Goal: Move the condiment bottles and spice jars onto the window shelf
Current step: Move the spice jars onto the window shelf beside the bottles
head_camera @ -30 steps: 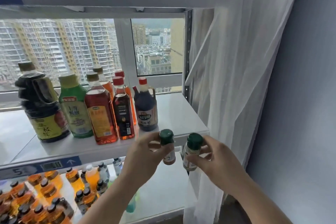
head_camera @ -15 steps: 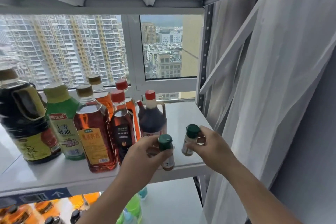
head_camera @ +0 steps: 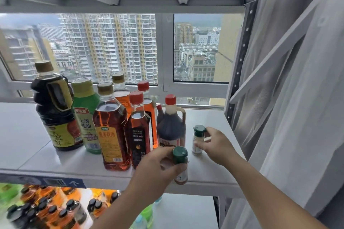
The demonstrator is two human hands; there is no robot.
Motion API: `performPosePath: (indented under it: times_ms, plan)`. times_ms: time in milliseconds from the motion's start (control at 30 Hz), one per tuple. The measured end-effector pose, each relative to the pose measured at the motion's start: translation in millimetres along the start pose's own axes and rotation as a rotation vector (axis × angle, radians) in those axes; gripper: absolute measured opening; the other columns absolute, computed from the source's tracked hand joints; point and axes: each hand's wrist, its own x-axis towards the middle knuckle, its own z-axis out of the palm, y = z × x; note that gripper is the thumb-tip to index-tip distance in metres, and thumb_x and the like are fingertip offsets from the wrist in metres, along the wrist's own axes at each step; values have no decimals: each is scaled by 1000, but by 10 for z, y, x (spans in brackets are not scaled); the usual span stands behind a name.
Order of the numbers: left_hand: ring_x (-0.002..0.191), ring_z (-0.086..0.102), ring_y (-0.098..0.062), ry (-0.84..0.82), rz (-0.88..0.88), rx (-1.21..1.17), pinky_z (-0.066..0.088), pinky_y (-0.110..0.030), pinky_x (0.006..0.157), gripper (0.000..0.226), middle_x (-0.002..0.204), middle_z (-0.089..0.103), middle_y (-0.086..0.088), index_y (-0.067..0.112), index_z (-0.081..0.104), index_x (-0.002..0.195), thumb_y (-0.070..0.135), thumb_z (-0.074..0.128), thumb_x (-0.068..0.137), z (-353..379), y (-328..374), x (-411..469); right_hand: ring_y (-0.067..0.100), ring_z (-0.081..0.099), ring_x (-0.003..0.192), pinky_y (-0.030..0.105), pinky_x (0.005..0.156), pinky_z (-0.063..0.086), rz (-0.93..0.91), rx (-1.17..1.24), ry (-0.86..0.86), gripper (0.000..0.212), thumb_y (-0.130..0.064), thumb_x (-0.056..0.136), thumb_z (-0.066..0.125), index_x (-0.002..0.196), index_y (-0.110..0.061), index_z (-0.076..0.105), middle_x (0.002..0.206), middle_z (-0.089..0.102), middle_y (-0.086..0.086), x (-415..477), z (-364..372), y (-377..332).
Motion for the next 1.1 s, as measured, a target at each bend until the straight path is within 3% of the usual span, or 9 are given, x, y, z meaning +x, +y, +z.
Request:
performPosePath:
  times_ms: [333, 467, 700, 1100]
  plan:
    - [96, 69, 0, 20, -19, 20, 60, -28, 87, 29, 102, 73, 22, 37, 73, 113, 37, 80, 85, -18, 55, -61, 19, 65, 93, 39, 86, 56, -36, -52, -18, 33, -25, 89, 75, 119, -22, 62, 107, 65, -7, 240, 96, 3]
    - [96, 68, 4, 13, -20, 35, 59, -26, 88, 30, 104, 72, 23, 38, 72, 115, 39, 79, 85, -6, 88, -72, 21, 63, 95, 37, 85, 52, -2, -74, 7, 32, -21, 83, 76, 111, -25, 61, 108, 68, -3, 402, 89, 41]
    - [96, 67, 6, 3, -33, 33, 50, -14, 79, 26, 104, 72, 22, 38, 72, 112, 34, 78, 87, -52, 79, -142, 23, 58, 98, 32, 81, 43, 33, -99, 12, 34, -18, 83, 76, 114, -18, 61, 108, 66, 1, 736, 134, 53]
    - [94, 68, 6, 6, -43, 7, 51, -9, 75, 27, 103, 73, 21, 39, 72, 111, 31, 80, 86, -115, 98, -89, 26, 60, 97, 35, 81, 46, 76, -121, 57, 36, -20, 83, 73, 115, -16, 57, 113, 67, 5, 881, 189, 101]
